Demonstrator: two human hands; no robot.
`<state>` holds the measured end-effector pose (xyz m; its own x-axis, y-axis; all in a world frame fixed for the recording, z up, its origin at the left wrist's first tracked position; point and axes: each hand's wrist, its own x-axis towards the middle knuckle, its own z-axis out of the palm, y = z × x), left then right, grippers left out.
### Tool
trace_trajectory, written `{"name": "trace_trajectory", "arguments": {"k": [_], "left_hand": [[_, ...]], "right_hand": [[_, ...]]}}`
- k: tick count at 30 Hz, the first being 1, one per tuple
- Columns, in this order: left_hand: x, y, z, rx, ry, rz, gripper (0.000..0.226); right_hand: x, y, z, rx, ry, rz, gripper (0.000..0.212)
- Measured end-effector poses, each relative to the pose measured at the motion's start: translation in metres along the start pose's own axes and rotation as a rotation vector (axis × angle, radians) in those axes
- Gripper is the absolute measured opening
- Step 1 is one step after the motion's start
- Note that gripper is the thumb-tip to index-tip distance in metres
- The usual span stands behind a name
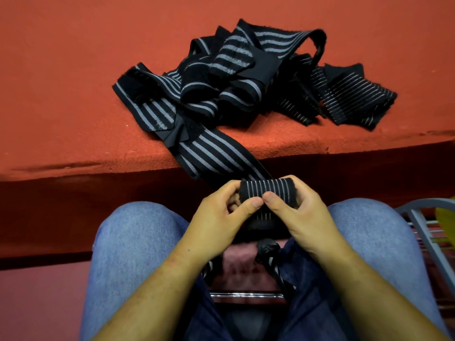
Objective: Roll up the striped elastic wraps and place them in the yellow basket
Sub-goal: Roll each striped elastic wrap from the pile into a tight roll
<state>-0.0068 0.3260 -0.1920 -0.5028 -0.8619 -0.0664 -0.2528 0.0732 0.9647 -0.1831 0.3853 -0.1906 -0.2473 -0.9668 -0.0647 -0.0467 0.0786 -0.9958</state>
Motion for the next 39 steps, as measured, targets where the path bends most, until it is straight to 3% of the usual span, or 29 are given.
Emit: {"name": "trace_trajectory", "arguments": {"k": [13, 18, 23, 33, 39], "left_hand": [[0.001, -0.002, -0.001, -0.002, -0.004, 0.001, 0.029], [-0.001, 0.0, 0.001, -0.038, -0.025, -0.016, 0.04], [-0.005, 0.008, 0.0, 0.097, -0.032, 0.029, 0.069], [-0.006, 0.012, -0.001, 0.169, -0.024, 0.107, 0.065], [-0.005, 0.01, -0.001, 0.151, 0.009, 0.082, 0.054]], "right_hand": [[0.001, 0.001, 0.001, 0.024, -0.009, 0.055, 0.026], [0.002, -0.002, -0.001, -0.003, 0.031, 0.024, 0.026], [0.002, -0.004, 0.0, 0.085, 0.056, 0.054, 0.028], [0.0, -0.008, 0.002, 0.153, 0.074, 0.109, 0.032], [0.002, -0.007, 0.002, 0.157, 0.046, 0.152, 0.047]]}}
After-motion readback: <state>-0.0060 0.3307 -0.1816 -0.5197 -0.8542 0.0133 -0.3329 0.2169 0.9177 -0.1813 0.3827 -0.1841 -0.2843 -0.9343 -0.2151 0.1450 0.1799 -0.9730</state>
